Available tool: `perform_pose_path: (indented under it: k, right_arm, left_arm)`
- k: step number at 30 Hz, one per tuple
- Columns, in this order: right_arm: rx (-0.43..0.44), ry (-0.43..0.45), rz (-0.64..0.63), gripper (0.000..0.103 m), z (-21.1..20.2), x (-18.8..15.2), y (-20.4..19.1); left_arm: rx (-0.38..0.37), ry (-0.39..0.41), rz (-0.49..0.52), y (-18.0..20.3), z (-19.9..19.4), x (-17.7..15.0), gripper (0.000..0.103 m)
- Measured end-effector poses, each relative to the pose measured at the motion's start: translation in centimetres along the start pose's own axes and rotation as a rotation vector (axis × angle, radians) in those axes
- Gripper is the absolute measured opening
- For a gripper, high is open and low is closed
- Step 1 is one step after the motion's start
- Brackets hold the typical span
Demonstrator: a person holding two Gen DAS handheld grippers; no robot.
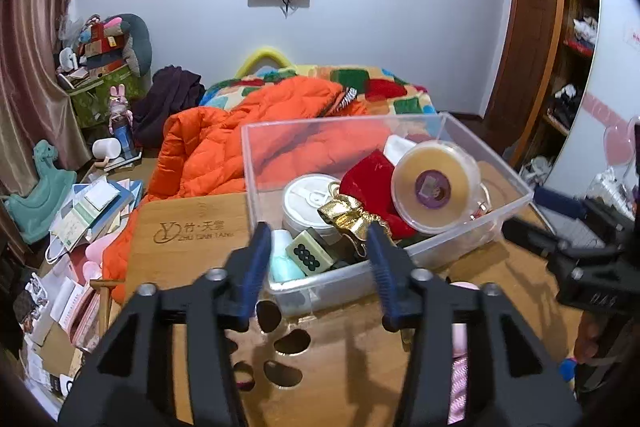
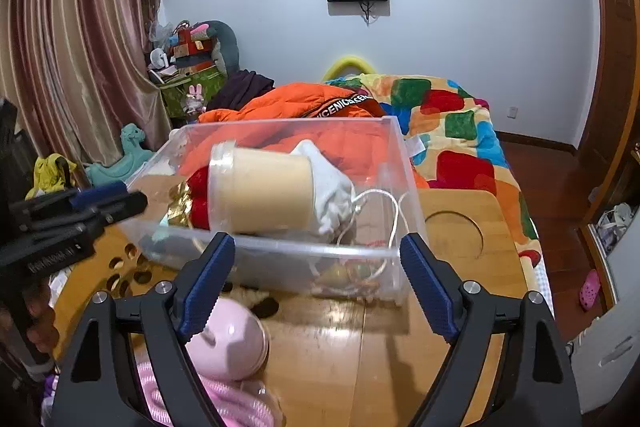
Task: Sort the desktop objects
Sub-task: 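Drop the gourd into the bin with the right tool while the left tool pushes the green box in, then move both tools to the pink rope bag beside the pink dome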
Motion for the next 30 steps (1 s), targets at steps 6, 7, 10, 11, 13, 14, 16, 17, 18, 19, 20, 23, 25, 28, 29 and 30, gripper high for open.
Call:
perform_pose_path:
  k: [6,7,10,11,13,14,16,17,18,19,20,23,25,28,29,30]
  right_arm:
    - [0.02,-0.027,0.046,0.083,-0.7,-1.5,0.3]
    - [0.027,-0.032,0.058,0.083,-0.8,-1.8,0.3]
    - [0.054,-0.05,0.089,0.083,-0.6,-2.7,0.2]
    - [0.063,-0.058,0.098,0.083,-0.5,-3.1,0.0]
    - [0.084,-0.084,0.101,0.083,0.0,-3.9,-0.7]
    - [0.098,-0.101,0.095,0.083,0.2,-4.4,-1.3]
    - [0.104,-0.124,0.078,0.083,0.5,-5.3,-2.1]
    - [0.102,-0.131,0.069,0.083,0.7,-5.7,-2.4]
    - [0.103,-0.137,0.063,0.083,0.7,-6.0,-2.6]
    - [0.109,-0.146,0.058,0.083,0.7,-6.3,-2.9]
    - [0.121,-0.157,0.055,0.083,0.6,-6.8,-3.1]
    - [0.124,-0.177,0.055,0.083,0.1,-7.8,-2.7]
    - [0.135,-0.188,0.071,0.083,-0.3,-8.3,-1.9]
    - [0.141,-0.193,0.097,0.083,-1.2,-8.9,-0.7]
    - [0.134,-0.187,0.097,0.083,-1.5,-9.0,-0.4]
    - [0.123,-0.183,0.091,0.083,-1.8,-9.3,0.0]
  left_arm:
    - [0.013,0.045,0.0,-0.1,-2.6,-0.5,0.065]
    - [0.012,0.048,-0.002,-0.1,-3.0,-0.8,0.066]
    - [0.022,0.048,0.007,-0.1,-3.4,-1.6,0.067]
    - [0.022,0.045,0.009,0.0,-3.4,-1.9,0.067]
    - [0.019,0.033,0.007,0.0,-3.4,-2.7,0.067]
    - [0.018,0.026,0.004,0.0,-3.4,-3.1,0.067]
    - [0.01,0.0,-0.013,-0.2,-3.2,-4.1,0.067]
    - [0.001,-0.012,-0.022,-0.3,-3.2,-4.6,0.067]
    - [-0.014,-0.029,-0.034,-0.3,-3.1,-5.3,0.067]
    - [-0.025,-0.042,-0.041,-0.2,-3.2,-5.9,0.067]
    - [-0.035,-0.057,-0.045,0.0,-3.3,-6.7,0.067]
    - [-0.048,-0.075,-0.041,0.6,-3.6,-8.1,0.067]
    - [-0.064,-0.086,-0.032,1.4,-3.8,-9.0,0.067]
    - [-0.072,-0.093,-0.006,2.6,-4.2,-9.9,0.067]
    - [-0.071,-0.094,0.007,2.9,-4.3,-10.1,0.067]
    - [-0.074,-0.1,0.016,3.2,-4.3,-10.3,0.067]
Point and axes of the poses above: each gripper's, at about its wrist camera, not at the fingertips, and z roughly the way its jaws point, y to its right, x to its top, the point moved 6 cm from there along z, roughly the way its jaws point, and after that the axes turned 4 degrees about x, right-handed, at the moved point
